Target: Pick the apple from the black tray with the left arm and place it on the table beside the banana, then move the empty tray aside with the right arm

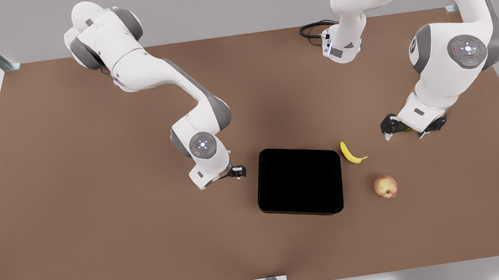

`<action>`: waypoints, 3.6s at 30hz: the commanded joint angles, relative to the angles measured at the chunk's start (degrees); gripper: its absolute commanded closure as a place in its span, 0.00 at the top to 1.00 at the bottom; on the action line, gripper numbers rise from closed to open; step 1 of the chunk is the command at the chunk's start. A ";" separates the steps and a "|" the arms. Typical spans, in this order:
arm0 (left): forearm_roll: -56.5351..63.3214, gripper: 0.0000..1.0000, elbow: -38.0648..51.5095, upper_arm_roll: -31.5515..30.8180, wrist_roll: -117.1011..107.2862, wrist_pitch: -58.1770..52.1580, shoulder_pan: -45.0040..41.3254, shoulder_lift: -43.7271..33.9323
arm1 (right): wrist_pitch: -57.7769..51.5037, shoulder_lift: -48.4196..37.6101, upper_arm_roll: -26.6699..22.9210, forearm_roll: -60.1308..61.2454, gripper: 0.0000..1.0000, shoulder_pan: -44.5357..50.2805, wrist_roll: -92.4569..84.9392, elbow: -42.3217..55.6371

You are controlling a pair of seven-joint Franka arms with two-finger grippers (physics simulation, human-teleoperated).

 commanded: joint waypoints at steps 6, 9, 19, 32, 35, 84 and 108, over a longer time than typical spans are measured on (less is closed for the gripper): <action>-1.57 1.00 2.79 -0.04 6.59 -6.32 1.18 4.47 | 15.98 3.28 0.10 0.58 1.00 3.53 33.91 -0.18; -9.74 1.00 -2.74 13.23 14.15 -6.70 -4.97 1.14 | 19.76 5.83 0.10 0.50 1.00 4.33 33.83 0.26; -9.66 1.00 -2.75 13.40 11.52 -9.33 -4.35 1.31 | 23.01 9.16 0.11 -0.12 1.00 6.44 27.68 0.17; -9.66 1.00 -2.84 13.23 8.62 -10.20 -4.44 1.40 | 23.01 11.98 0.10 -0.38 1.00 7.23 8.78 -0.62; -9.66 1.00 -2.75 13.05 8.62 -10.20 -4.44 1.40 | 22.92 12.42 0.02 -0.30 0.81 7.14 8.34 -0.44; -9.39 1.00 -2.14 12.96 3.25 -10.29 -5.06 1.92 | -21.73 -10.79 3.62 0.14 0.18 -48.85 -102.23 -0.36; -7.99 1.00 -0.64 12.79 2.20 -9.76 -6.02 2.54 | -10.03 -0.76 3.97 2.08 0.96 -49.56 -100.57 -0.44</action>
